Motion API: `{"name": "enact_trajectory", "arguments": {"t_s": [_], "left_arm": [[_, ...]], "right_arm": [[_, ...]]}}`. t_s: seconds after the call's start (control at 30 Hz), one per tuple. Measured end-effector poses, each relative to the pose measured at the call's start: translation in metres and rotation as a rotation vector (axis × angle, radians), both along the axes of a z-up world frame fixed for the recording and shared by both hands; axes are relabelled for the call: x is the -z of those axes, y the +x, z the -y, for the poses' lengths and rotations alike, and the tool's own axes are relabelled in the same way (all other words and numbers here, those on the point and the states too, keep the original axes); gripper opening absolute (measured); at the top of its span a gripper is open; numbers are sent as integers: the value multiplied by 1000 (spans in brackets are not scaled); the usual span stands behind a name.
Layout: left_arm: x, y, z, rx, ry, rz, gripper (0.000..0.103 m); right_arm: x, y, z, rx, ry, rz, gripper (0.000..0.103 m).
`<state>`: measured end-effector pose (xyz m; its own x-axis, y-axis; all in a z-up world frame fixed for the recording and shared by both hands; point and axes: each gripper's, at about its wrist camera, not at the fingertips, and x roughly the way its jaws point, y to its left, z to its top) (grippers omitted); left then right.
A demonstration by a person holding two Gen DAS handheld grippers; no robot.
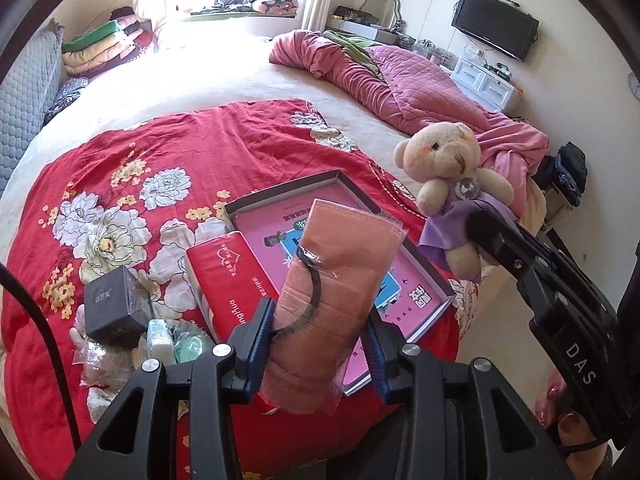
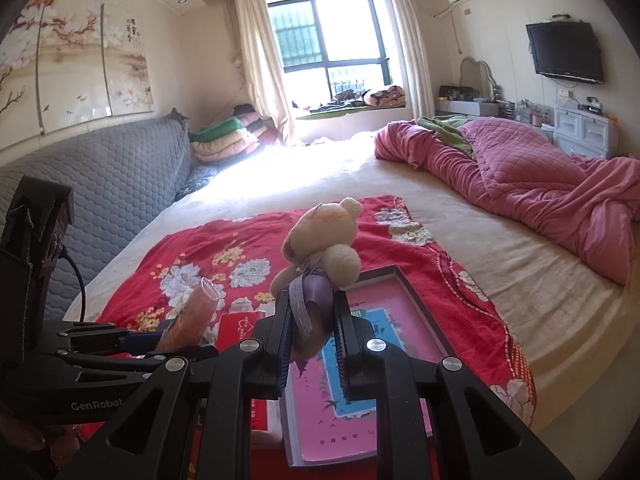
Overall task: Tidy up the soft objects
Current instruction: 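Carry the pink towel roll and teddy bear over the pink book tray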
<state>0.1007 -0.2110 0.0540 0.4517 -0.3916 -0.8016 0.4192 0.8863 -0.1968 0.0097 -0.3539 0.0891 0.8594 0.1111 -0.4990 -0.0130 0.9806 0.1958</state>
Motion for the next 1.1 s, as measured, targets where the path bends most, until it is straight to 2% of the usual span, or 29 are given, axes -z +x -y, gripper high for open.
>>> {"name": "enact_trajectory", "arguments": {"t_s": [0.33, 0.53, 0.63, 0.7, 0.9, 1.1], "left_arm": [[30, 8, 38, 59, 40, -43, 42], [55, 23, 59, 91, 78, -93, 42], [66, 27, 67, 92, 104, -93, 42], [71, 31, 71, 92, 111, -101, 42], [90, 33, 90, 125, 203, -103, 42], [104, 29, 100, 161, 220, -124, 42]], "right_arm": [[25, 8, 34, 76, -27, -65, 19], [50, 16, 50, 92, -20, -116, 19], [64, 21, 59, 87, 10, -146, 19], [74, 25, 62, 98, 12, -172, 19], [104, 35, 64, 93, 20, -260, 19], [122, 39, 69, 117, 22, -309, 19]]}}
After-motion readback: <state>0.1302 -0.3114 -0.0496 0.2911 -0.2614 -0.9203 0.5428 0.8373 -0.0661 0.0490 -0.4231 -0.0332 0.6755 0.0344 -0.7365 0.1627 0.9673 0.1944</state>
